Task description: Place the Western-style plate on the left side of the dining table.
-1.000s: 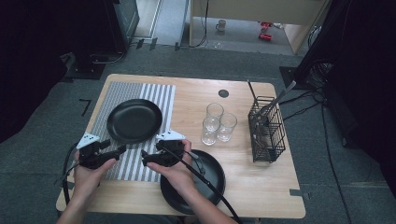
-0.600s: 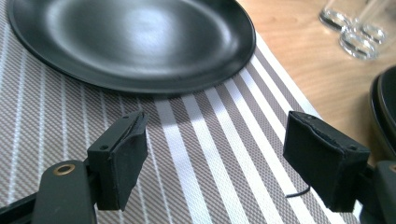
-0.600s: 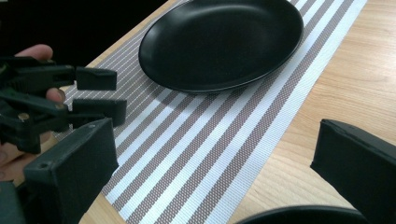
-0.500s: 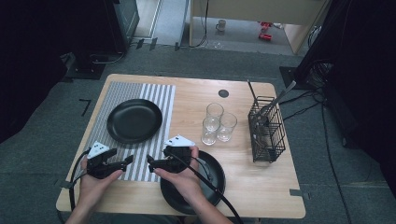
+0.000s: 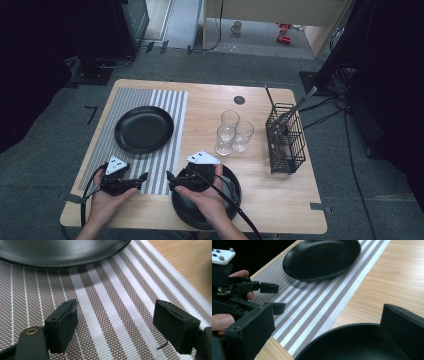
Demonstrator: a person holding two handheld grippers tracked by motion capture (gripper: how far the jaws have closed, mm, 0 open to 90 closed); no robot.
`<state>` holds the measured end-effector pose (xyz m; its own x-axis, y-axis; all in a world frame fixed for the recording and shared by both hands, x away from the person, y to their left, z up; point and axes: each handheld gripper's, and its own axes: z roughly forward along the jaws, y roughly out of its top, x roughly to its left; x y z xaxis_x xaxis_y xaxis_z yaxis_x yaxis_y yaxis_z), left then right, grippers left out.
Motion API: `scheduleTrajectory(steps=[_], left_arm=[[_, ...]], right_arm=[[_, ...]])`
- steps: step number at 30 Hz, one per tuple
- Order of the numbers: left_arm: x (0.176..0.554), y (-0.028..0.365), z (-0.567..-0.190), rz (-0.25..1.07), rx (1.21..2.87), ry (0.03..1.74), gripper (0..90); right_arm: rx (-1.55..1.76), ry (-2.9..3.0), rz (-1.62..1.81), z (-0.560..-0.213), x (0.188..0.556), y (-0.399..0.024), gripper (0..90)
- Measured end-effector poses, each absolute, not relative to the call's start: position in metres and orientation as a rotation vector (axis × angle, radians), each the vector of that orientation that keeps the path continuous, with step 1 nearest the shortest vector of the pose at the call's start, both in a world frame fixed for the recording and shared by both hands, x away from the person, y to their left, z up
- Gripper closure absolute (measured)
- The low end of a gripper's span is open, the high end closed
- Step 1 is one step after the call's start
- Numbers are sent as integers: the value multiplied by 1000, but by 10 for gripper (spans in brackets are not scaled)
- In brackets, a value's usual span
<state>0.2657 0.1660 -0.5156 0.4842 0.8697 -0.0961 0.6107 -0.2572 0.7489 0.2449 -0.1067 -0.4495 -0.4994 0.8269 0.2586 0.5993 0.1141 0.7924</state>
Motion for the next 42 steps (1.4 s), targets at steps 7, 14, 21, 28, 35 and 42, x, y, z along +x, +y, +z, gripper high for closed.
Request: scheduleTrajectory(steps=[7,14,21,28,35,42], left_arm=[[264,160,-518,493,2025,1191,196],[263,157,-519,522,2055,1181,193],[263,157,-519,515,2064,1171,171],[263,156,-519,514,2067,1166,159],[262,157,-519,515,2068,1167,159],[262,157,-519,514,2066,1168,159]], right_arm=[[1424,2105,1311,-452,236,-126,0],[1468,2069,1304,-453,229,-150,0],[1483,2027,1282,-453,222,-170,0],[1516,1981,1284,-456,216,-189,0],[1555,1940,1280,-459,211,-212,0],[1602,1859,1234,-460,205,-247,0]])
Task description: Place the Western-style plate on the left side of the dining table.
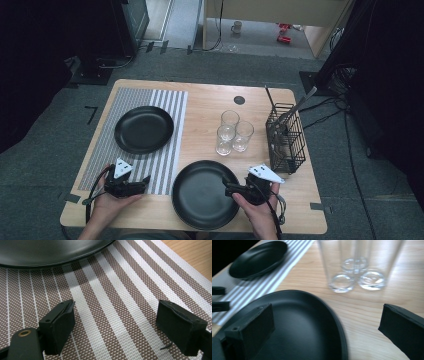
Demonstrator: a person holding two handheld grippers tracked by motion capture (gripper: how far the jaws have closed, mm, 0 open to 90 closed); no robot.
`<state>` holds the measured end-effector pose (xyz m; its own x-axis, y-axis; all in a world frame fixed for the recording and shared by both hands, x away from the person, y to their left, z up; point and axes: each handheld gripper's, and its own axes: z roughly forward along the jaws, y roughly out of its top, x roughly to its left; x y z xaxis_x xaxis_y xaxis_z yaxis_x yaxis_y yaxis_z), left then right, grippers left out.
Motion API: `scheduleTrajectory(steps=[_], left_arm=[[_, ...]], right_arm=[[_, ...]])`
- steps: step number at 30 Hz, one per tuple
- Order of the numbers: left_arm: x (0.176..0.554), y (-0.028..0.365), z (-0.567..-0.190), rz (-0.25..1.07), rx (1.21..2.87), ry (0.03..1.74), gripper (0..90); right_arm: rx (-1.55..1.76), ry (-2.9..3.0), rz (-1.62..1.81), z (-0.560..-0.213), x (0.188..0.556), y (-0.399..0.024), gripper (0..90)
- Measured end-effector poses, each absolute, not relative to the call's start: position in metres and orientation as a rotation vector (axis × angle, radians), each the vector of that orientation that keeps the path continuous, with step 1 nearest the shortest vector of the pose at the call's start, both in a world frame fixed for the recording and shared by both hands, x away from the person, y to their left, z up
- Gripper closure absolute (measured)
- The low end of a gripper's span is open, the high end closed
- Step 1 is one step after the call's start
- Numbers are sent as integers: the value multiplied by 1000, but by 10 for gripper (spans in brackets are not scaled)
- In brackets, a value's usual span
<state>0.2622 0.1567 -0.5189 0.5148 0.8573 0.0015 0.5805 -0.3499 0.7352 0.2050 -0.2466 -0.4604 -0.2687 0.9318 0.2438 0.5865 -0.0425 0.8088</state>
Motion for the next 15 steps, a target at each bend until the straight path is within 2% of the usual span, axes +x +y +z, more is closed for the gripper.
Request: scheduleTrajectory(steps=[15], left_arm=[[262,157,-519,511,2064,1169,157]], right_arm=[[1647,1734,1109,-456,198,-279,0]])
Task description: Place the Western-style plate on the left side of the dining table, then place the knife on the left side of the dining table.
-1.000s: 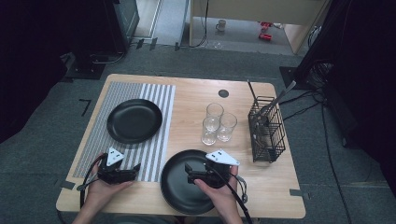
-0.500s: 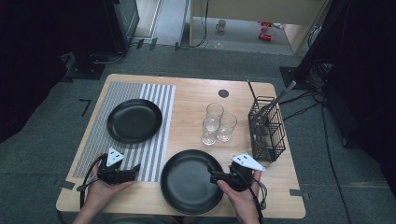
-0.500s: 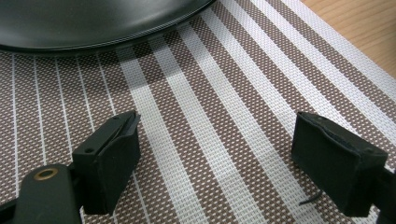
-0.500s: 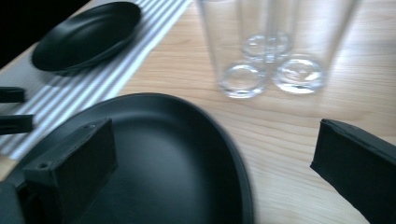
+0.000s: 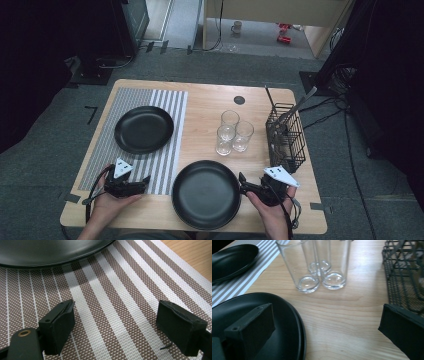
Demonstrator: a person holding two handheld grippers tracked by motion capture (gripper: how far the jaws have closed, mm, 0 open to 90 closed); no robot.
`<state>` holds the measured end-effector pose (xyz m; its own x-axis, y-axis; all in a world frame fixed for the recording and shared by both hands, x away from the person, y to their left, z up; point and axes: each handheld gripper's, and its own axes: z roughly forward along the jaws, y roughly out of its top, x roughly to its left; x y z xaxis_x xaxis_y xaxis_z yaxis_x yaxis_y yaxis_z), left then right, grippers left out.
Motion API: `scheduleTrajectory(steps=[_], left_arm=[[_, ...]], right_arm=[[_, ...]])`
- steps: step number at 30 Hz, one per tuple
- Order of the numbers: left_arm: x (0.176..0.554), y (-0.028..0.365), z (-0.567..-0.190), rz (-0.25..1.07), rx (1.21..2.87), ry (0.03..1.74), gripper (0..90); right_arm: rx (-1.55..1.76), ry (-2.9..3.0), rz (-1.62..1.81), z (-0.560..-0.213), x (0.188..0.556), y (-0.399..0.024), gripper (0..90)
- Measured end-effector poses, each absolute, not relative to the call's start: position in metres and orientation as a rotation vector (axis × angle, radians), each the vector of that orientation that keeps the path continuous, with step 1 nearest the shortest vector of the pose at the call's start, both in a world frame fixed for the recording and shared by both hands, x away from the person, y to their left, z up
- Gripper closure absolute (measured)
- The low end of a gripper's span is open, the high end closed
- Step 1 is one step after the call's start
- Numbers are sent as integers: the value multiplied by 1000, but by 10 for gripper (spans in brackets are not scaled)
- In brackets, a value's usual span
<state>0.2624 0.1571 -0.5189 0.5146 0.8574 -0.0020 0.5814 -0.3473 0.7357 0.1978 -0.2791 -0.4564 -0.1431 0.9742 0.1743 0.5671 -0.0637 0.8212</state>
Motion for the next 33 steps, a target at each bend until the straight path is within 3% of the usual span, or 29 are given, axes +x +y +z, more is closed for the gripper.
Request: scheduleTrajectory(steps=[24,32,33], left_arm=[[262,157,-519,510,2062,1170,157],[262,157,-519,511,2064,1169,157],[262,157,-519,511,2065,1169,157]], right_arm=[[1660,1613,1110,-438,185,-320,4],[1624,1590,1137,-432,182,-324,89],[1608,1583,1143,-430,181,-324,142]])
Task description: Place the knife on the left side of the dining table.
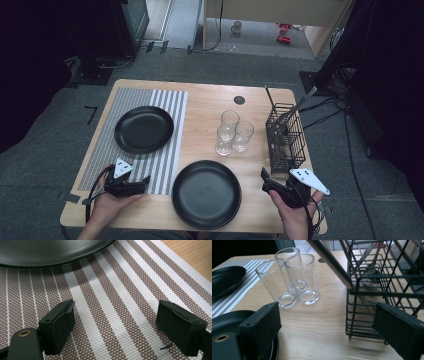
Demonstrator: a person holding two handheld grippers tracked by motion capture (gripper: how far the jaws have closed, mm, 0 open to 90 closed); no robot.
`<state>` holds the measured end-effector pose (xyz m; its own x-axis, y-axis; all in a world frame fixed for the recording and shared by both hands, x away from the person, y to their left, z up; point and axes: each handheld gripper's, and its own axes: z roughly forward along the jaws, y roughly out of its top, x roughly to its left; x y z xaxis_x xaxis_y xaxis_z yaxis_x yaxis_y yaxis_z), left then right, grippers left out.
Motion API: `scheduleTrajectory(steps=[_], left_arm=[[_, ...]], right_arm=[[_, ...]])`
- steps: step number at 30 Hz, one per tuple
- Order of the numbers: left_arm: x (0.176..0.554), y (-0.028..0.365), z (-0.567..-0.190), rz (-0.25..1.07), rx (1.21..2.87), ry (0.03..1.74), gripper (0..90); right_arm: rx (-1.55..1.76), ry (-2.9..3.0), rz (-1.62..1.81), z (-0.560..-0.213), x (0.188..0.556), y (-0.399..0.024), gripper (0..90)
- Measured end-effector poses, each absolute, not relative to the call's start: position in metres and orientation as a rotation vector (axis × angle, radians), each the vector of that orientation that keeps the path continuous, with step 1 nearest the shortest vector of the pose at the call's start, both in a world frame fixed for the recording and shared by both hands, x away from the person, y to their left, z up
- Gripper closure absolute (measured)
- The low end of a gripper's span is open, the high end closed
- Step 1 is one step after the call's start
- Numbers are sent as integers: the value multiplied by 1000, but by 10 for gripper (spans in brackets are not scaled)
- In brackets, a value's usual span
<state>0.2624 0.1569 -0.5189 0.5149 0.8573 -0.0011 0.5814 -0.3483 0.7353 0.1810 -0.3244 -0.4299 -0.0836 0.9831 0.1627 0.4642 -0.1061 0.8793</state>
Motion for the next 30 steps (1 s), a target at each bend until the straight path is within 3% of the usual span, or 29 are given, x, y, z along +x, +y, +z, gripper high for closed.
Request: scheduleTrajectory(steps=[11,30], left_arm=[[262,157,-519,511,2065,1169,158],[262,157,-519,509,2062,1169,158]], right_arm=[[1534,1564,1166,-416,183,-331,241],[1428,1569,1171,-409,193,-329,631]])
